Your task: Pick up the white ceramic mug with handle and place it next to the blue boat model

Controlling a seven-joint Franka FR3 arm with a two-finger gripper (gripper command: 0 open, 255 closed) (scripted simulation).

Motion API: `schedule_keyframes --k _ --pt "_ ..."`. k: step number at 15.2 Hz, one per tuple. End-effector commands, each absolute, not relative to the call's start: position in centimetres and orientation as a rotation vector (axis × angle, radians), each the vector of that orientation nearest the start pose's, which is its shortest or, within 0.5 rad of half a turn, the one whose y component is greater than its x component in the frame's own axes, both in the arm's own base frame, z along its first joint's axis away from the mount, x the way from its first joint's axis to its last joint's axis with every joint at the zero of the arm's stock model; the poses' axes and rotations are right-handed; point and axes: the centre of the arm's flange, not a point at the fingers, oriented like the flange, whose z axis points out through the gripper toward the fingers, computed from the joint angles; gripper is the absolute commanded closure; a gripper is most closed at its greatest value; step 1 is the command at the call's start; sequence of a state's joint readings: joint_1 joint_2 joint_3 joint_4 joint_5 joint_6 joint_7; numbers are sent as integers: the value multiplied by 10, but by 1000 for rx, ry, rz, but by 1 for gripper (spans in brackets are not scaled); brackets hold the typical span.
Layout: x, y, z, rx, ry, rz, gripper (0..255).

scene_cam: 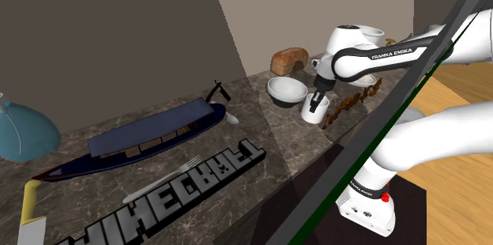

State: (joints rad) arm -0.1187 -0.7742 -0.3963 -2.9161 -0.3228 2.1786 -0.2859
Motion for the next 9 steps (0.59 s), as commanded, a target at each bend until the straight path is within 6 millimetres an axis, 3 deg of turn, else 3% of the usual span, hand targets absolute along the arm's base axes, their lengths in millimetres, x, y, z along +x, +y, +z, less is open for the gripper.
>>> schedule_keyframes --k 1,9 --pt "268 -138 368 -3140 -94 -36 255" --pt "268 -138 410 -3140 -94 -36 255"
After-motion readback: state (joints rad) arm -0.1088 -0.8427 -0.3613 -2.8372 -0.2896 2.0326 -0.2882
